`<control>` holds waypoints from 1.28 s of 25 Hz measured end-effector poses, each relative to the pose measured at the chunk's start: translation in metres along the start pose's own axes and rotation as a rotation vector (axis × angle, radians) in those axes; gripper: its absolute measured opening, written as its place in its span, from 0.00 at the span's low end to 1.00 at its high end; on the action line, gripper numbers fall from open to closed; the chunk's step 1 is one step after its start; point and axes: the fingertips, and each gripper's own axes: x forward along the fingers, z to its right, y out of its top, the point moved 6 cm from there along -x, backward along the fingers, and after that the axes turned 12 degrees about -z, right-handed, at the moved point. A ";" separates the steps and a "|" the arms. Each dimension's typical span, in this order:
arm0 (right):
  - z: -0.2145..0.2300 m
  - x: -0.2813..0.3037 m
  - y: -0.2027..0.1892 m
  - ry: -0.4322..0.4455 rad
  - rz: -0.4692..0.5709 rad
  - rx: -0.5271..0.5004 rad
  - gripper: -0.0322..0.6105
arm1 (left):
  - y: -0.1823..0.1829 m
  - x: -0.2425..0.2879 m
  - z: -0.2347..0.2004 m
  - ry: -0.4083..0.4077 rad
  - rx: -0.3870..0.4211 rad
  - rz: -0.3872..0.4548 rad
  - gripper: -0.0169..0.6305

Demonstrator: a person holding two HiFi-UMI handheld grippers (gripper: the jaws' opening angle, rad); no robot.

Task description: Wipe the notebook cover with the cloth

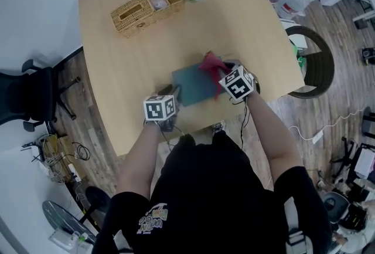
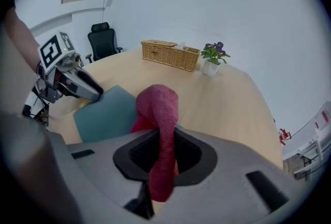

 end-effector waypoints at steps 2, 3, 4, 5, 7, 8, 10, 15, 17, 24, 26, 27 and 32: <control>0.013 0.004 0.008 -0.041 -0.012 -0.013 0.16 | 0.002 -0.001 -0.001 0.003 0.001 0.000 0.23; 0.019 0.007 0.011 -0.058 -0.017 -0.017 0.16 | 0.002 -0.002 -0.001 0.003 0.000 0.000 0.23; 0.024 0.010 0.014 -0.073 -0.021 -0.020 0.16 | 0.002 -0.001 -0.002 0.002 0.000 0.000 0.23; 0.028 0.013 0.016 -0.085 -0.026 -0.024 0.16 | 0.002 -0.001 -0.002 0.002 0.000 0.000 0.23; 0.032 0.020 0.020 -0.098 -0.039 -0.032 0.16 | 0.001 -0.002 -0.002 0.002 -0.002 0.000 0.23; 0.033 0.023 0.021 -0.101 -0.044 -0.036 0.16 | 0.001 -0.002 -0.002 0.001 -0.002 0.000 0.23; 0.033 0.028 0.023 -0.108 -0.050 -0.046 0.16 | 0.001 -0.001 -0.003 0.000 -0.003 0.000 0.23; 0.029 0.030 0.022 -0.135 -0.036 -0.086 0.15 | 0.002 -0.001 -0.005 0.004 -0.001 0.002 0.23; 0.025 0.030 0.020 -0.143 -0.032 -0.110 0.15 | 0.001 0.000 -0.005 0.005 -0.001 0.001 0.23; 0.013 0.024 0.013 -0.136 -0.019 -0.120 0.15 | -0.001 0.003 -0.005 -0.007 -0.003 0.000 0.23; 0.006 0.023 0.009 -0.125 -0.017 -0.124 0.15 | -0.002 0.004 -0.005 -0.009 -0.004 -0.001 0.23; 0.002 0.022 0.007 -0.121 -0.016 -0.126 0.15 | -0.002 0.004 -0.004 -0.008 -0.003 -0.001 0.23; -0.012 0.017 -0.003 -0.109 -0.013 -0.116 0.16 | -0.003 0.003 -0.005 -0.008 -0.001 0.001 0.23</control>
